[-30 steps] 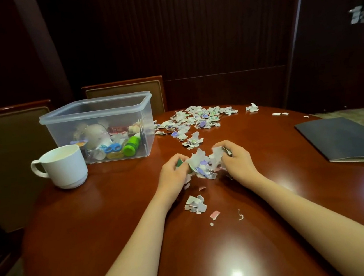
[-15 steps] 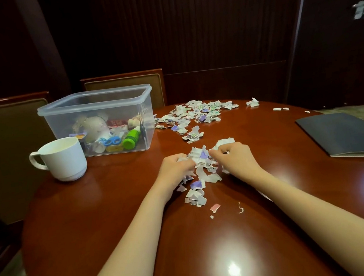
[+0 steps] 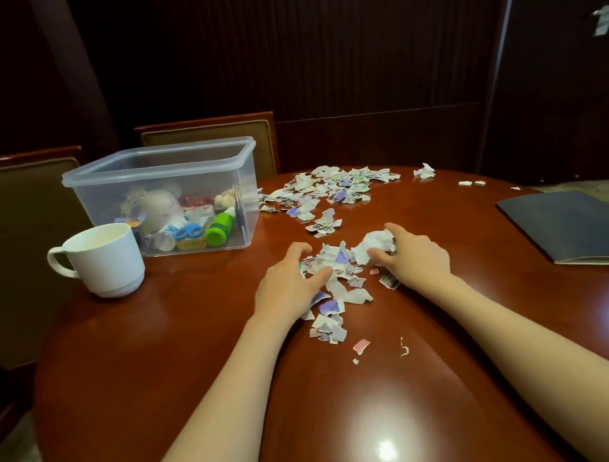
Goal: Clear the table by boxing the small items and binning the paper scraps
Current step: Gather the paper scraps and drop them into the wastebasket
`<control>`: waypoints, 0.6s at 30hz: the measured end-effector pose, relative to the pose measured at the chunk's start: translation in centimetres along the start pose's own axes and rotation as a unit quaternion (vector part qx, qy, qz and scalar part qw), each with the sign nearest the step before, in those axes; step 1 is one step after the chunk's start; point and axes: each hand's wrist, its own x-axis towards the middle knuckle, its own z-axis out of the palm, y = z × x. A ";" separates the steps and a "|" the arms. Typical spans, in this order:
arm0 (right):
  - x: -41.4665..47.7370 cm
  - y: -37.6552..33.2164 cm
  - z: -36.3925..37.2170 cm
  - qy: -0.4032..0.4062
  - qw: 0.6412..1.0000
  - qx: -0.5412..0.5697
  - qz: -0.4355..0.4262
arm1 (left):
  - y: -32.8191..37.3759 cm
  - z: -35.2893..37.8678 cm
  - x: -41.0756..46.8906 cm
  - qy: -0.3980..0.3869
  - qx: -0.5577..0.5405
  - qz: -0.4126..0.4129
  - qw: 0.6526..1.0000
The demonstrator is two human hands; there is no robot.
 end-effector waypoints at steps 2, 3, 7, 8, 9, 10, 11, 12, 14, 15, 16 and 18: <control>0.7 -0.2 0.2 -0.030 0.998 -0.051 0.005 | 0.1 0.7 0.7 -0.027 0.077 -0.011 0.997; 1.0 -0.3 0.2 -0.040 0.997 -0.073 0.002 | 0.3 1.1 1.1 -0.033 0.113 -0.015 0.993; 1.0 -0.6 0.2 -0.050 0.993 -0.108 -0.007 | 1.1 2.0 1.5 -0.025 0.142 -0.019 0.989; 0.9 -0.5 0.3 -0.041 0.994 -0.096 -0.009 | 1.1 2.1 1.7 -0.030 0.139 -0.007 0.990; 0.8 -0.5 0.4 -0.029 0.996 -0.078 -0.013 | 1.1 2.1 1.8 -0.045 0.139 0.009 0.989; 0.6 -0.4 0.5 -0.018 0.998 -0.060 -0.022 | 1.1 2.2 1.9 -0.066 0.142 0.028 0.987; 0.6 -0.4 0.6 -0.013 0.998 -0.045 -0.033 | 1.1 2.2 2.1 -0.089 0.143 0.047 0.985; 0.6 -0.3 0.7 -0.013 0.998 -0.035 -0.044 | 1.1 2.2 2.2 -0.105 0.136 0.063 0.983; 0.7 -0.1 0.9 -0.022 0.998 -0.017 -0.058 | 1.0 2.2 2.4 -0.098 0.091 0.086 0.987; 0.7 0.0 0.9 -0.025 0.998 -0.001 -0.056 | 0.9 2.1 2.4 -0.081 0.063 0.092 0.990; 0.7 0.0 0.8 -0.021 0.998 0.017 -0.051 | 0.8 2.0 2.4 -0.065 0.039 0.094 0.993; 0.8 0.2 0.8 -0.001 0.997 0.069 -0.033 | 0.7 2.0 2.2 -0.051 0.011 0.093 0.994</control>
